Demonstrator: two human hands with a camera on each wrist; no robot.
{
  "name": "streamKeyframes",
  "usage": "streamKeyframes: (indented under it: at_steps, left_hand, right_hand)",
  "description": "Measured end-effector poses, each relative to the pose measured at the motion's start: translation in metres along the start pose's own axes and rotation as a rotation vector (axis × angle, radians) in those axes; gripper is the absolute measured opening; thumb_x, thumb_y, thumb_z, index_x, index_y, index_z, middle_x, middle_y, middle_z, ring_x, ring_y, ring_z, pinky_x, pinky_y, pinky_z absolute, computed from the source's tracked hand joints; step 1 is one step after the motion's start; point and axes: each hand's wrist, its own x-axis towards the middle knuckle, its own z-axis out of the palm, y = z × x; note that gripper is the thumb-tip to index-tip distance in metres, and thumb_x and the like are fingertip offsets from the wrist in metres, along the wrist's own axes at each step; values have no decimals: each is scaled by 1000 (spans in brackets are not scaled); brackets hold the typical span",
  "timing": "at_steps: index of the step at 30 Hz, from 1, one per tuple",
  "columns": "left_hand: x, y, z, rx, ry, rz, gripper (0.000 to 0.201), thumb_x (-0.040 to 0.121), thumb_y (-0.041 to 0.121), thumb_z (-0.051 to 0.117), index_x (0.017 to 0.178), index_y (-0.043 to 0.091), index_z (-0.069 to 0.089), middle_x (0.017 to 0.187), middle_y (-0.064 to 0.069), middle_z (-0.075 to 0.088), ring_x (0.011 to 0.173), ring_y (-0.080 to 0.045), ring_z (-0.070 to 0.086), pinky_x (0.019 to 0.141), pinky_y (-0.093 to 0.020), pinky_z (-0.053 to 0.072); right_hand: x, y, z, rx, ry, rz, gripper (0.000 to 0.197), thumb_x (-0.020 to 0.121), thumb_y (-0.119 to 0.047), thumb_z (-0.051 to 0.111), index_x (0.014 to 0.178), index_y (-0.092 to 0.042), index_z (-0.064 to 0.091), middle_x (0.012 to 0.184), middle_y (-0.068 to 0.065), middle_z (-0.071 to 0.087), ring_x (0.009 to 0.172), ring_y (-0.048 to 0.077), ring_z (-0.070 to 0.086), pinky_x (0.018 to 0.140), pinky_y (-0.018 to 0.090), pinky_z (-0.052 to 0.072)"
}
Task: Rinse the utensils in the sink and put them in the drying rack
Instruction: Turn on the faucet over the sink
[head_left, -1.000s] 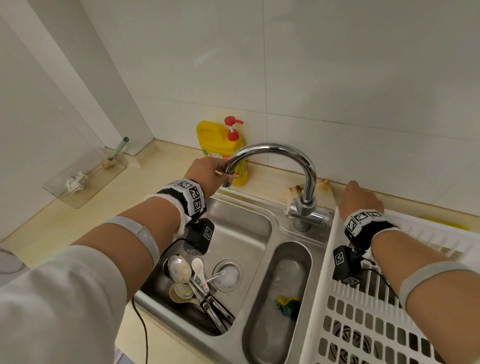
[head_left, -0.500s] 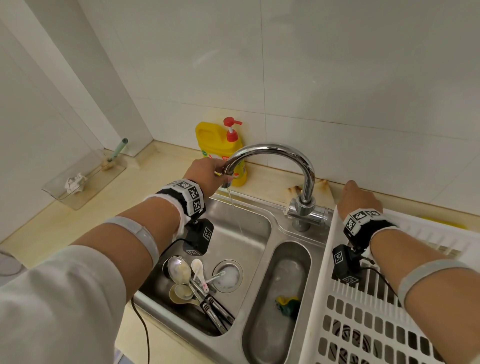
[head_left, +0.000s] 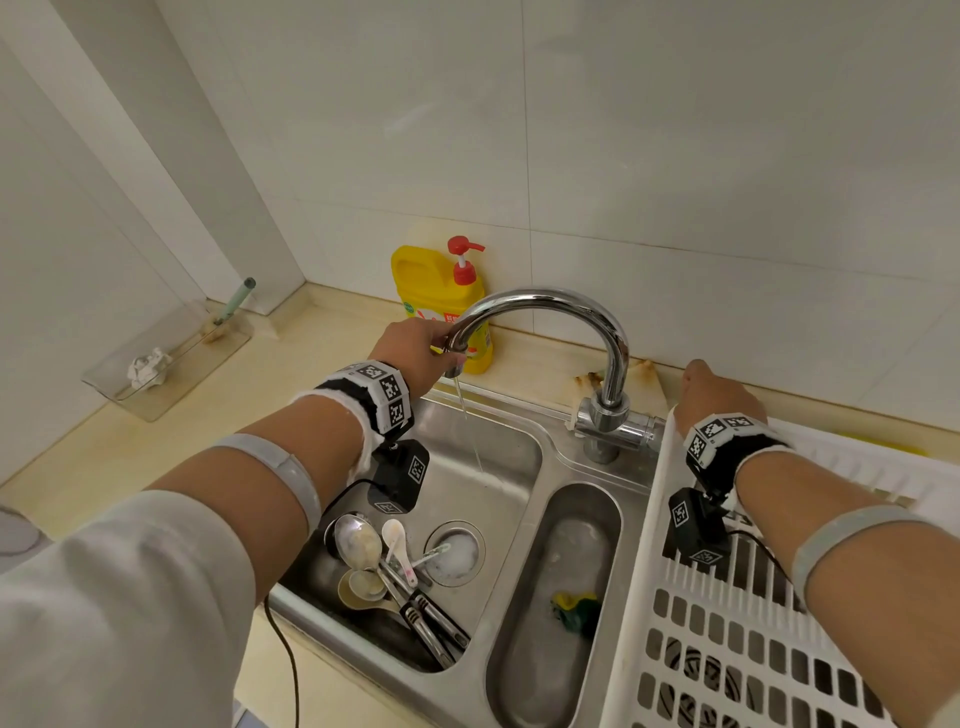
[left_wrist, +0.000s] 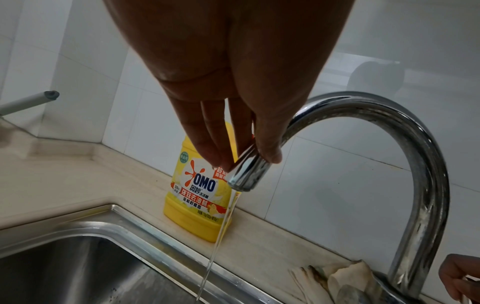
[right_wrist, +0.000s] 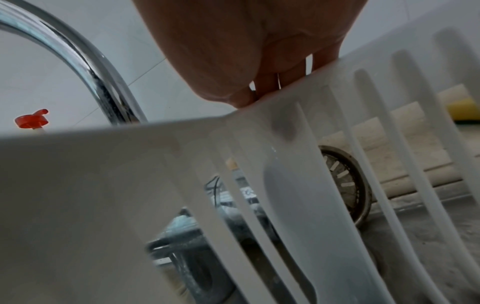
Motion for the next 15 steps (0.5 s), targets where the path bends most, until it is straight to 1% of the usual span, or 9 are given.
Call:
streamKeyframes:
  at_steps: [4,7,9,11,13,14,15]
  left_hand:
    - [1,-1,-1,-3,6,0,20,89,29,70,107,28,76,103,6,74,90,-15,59,80,-27,41]
    - [0,0,-1,-14,1,1,20,89,28,70,108,29,76,102,6,74,90,-14,60,80,-25,40]
    - [-2,0,-1,-12,-9,5,20,88,28,70,108,30,75,103,6,74,92,-15,61,80,-27,41]
    - [-5,-1,-3,-13,-18,12,23,88,29,70,110,32,74,106,7,73,96,-17,62,85,-30,46]
    - [-10,-6,-4,-35,-21,2,28,88,31,70,116,34,71,109,8,71,98,-17,64,91,-34,49]
    - [-13,-11,-4,-41,-22,-12,31,88,32,70,119,33,69,109,8,70,98,-17,64,92,-34,50]
    - [-17,-17,-4,-37,-28,-27,33,89,32,70,121,31,67,108,7,68,98,-18,65,92,-33,50]
  right_hand:
    - [2,0,1,3,6,7,16,94,-13,47,109,-16,43,81,6,59,77,28,59,84,44,52]
    - [4,-1,4,6,1,17,15,95,-14,46,110,-16,43,82,6,57,81,29,60,87,44,51]
    - [5,-1,4,6,1,24,15,96,-14,45,110,-15,44,81,7,57,82,30,59,88,45,51]
    - [5,0,1,21,-18,37,17,96,-13,44,113,-15,45,82,8,56,82,31,59,87,45,52]
    - [1,0,-5,53,-37,42,24,98,-17,45,121,-16,42,88,9,57,85,32,60,87,45,52]
    - [-2,-1,-8,58,-25,43,29,98,-21,45,127,-17,40,95,11,57,90,34,59,88,46,52]
    - [-6,-4,-12,42,20,37,34,98,-25,47,130,-18,38,104,13,56,97,35,58,89,46,50]
